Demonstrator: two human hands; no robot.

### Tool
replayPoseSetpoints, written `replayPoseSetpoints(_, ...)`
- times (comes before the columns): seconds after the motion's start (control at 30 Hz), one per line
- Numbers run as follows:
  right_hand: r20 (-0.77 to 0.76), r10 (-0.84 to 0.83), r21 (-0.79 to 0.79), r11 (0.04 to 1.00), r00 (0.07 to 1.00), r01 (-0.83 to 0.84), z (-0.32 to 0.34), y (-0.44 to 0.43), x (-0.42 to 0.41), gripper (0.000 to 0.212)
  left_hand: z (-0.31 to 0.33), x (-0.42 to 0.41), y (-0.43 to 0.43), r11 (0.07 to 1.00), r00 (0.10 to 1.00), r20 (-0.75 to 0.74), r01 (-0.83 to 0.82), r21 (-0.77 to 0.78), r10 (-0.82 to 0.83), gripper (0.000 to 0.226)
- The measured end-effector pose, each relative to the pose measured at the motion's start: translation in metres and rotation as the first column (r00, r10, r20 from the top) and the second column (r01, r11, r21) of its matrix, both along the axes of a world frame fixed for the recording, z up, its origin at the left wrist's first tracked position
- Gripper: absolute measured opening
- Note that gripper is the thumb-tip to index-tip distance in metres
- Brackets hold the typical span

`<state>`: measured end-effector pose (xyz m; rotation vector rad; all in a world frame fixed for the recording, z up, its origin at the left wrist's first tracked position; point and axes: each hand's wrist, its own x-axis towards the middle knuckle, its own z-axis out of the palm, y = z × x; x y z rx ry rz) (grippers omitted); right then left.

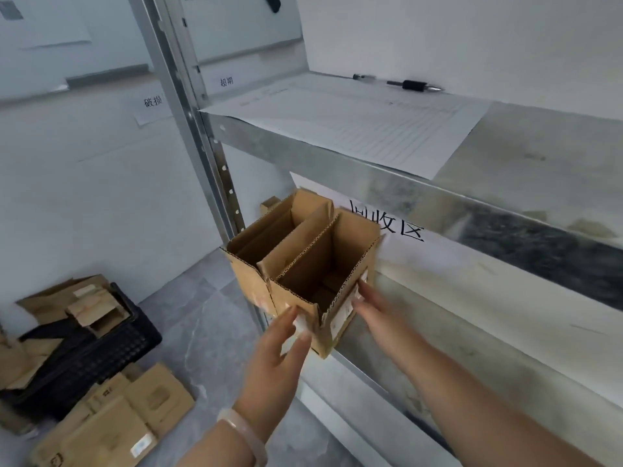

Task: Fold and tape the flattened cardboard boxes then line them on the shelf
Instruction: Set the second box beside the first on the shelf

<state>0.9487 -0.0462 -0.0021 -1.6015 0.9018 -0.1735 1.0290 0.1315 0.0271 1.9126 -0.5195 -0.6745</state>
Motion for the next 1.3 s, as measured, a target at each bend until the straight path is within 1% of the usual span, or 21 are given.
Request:
replayPoseSetpoints(0.03, 0.016, -0.019, -0.055, 0.998, 1.0, 0.019, 0.004, 0.008, -0.007, 0.068, 0.0, 0.001, 0.004, 0.999, 0.994, 0.101, 0.044, 0.01, -0.045, 0.048)
replayPoseSetpoints(0.07, 0.029, -0.037, -0.115, 0.993, 0.999, 0.041, 0.011, 0.019, -0.016, 0.064, 0.001, 0.001, 0.007, 0.995, 0.972, 0.212, 0.096, 0.03, -0.101, 0.051)
replayPoseSetpoints(0.1, 0.037, -0.047, -0.183, 0.982, 0.998, 0.053, 0.015, 0.031, -0.028, 0.059, 0.003, 0.001, 0.009, 0.987, 0.929, 0.334, 0.152, 0.057, -0.162, 0.052)
replayPoseSetpoints(0.13, 0.004, -0.058, -0.278, 0.959, 0.998, 0.057, 0.017, 0.043, -0.043, 0.057, 0.007, -0.001, 0.012, 0.976, 0.863, 0.456, 0.199, 0.088, -0.217, 0.053)
replayPoseSetpoints(0.17, -0.05, -0.079, -0.395, 0.917, 0.996, 0.053, 0.018, 0.054, -0.059, 0.058, 0.009, -0.003, 0.014, 0.966, 0.772, 0.583, 0.232, 0.113, -0.253, 0.051)
replayPoseSetpoints(0.2, -0.106, -0.116, -0.511, 0.859, 0.988, 0.046, 0.019, 0.065, -0.076, 0.06, 0.01, -0.005, 0.014, 0.957, 0.662, 0.698, 0.262, 0.124, -0.272, 0.049)
replayPoseSetpoints(0.23, -0.155, -0.163, -0.598, 0.801, 0.974, 0.039, 0.019, 0.073, -0.093, 0.062, 0.011, -0.009, 0.012, 0.943, 0.563, 0.776, 0.308, 0.123, -0.285, 0.049)
replayPoseSetpoints(0.27, -0.194, -0.206, -0.654, 0.756, 0.959, 0.03, 0.02, 0.082, -0.11, 0.064, 0.012, -0.014, 0.009, 0.923, 0.501, 0.81, 0.366, 0.12, -0.304, 0.052)
replayPoseSetpoints(0.3, -0.232, -0.25, -0.683, 0.73, 0.94, 0.026, 0.021, 0.09, -0.127, 0.066, 0.012, -0.02, 0.003, 0.896, 0.459, 0.825, 0.427, 0.121, -0.33, 0.054)
replayPoseSetpoints(0.4, -0.235, -0.39, -0.789, 0.611, 0.891, 0.059, 0.031, 0.113, -0.18, 0.078, 0.012, -0.053, -0.017, 0.774, 0.325, 0.827, 0.603, 0.193, -0.459, 0.052)
replayPoseSetpoints(0.5, -0.255, -0.502, -0.853, 0.52, 0.827, 0.052, 0.04, 0.134, -0.242, 0.073, 0.014, -0.105, -0.033, 0.652, 0.155, 0.831, 0.701, 0.289, -0.535, 0.051)
replayPoseSetpoints(0.53, -0.257, -0.529, -0.865, 0.498, 0.809, 0.051, 0.044, 0.141, -0.263, 0.071, 0.015, -0.125, -0.035, 0.621, 0.12, 0.832, 0.724, 0.3, -0.542, 0.05)
replayPoseSetpoints(0.63, -0.22, -0.619, -0.89, 0.444, 0.754, 0.105, 0.051, 0.162, -0.326, 0.069, 0.018, -0.189, -0.041, 0.54, 0.066, 0.856, 0.8, 0.262, -0.513, 0.05)
replayPoseSetpoints(0.77, -0.215, -0.722, -0.89, 0.421, 0.657, 0.172, 0.059, 0.191, -0.412, 0.071, 0.027, -0.288, -0.045, 0.424, -0.01, 0.883, 0.875, 0.235, -0.468, 0.054)
replayPoseSetpoints(0.87, -0.247, -0.775, -0.889, 0.42, 0.581, 0.182, 0.066, 0.211, -0.491, 0.076, 0.033, -0.376, -0.046, 0.347, -0.022, 0.889, 0.916, 0.201, -0.457, 0.052)
replayPoseSetpoints(0.97, -0.291, -0.835, -0.887, 0.418, 0.468, 0.195, 0.071, 0.236, -0.576, 0.081, 0.033, -0.471, -0.039, 0.242, -0.032, 0.882, 0.956, 0.164, -0.47, 0.05)
replayPoseSetpoints(1.07, -0.306, -0.877, -0.877, 0.411, 0.371, 0.249, 0.076, 0.261, -0.65, 0.076, 0.031, -0.558, -0.03, 0.143, -0.066, 0.875, 0.978, 0.152, -0.48, 0.05)
replayPoseSetpoints(1.13, -0.296, -0.896, -0.873, 0.395, 0.331, 0.288, 0.08, 0.273, -0.691, 0.072, 0.03, -0.608, -0.027, 0.083, -0.08, 0.865, 0.987, 0.139, -0.495, 0.051)
replayPoseSetpoints(1.23, -0.3, -0.914, -0.846, 0.386, 0.272, 0.367, 0.085, 0.282, -0.743, 0.07, 0.029, -0.67, -0.027, 0.023, -0.118, 0.854, 0.988, 0.15, -0.506, 0.052)
replayPoseSetpoints(1.3, -0.282, -0.928, -0.841, 0.362, 0.244, 0.403, 0.085, 0.28, -0.773, 0.069, 0.026, -0.705, -0.035, -0.021, -0.145, 0.842, 0.987, 0.157, -0.52, 0.052)
